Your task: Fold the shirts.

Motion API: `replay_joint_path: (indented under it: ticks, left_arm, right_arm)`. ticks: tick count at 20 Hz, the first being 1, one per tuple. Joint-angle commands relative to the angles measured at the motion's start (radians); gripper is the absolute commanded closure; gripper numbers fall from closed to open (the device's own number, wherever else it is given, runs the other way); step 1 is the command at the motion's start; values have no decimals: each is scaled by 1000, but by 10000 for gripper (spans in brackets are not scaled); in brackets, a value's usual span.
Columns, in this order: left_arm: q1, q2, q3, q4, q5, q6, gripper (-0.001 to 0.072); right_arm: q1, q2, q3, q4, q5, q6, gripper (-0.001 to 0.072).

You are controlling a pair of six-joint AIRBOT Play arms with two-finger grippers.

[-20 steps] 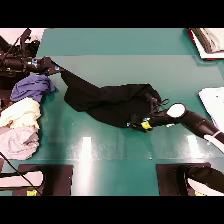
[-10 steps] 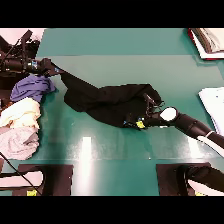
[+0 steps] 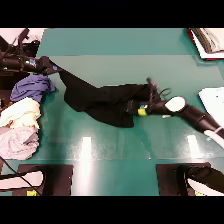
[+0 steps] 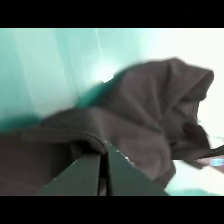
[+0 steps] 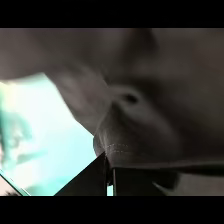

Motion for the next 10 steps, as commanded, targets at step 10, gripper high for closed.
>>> replay_joint_path:
  ticks: [10]
  left_arm:
    - [1,390,623,-2,59,-15,685]
  right_arm:
    - [-702,410,713,-179,398,-16,692]
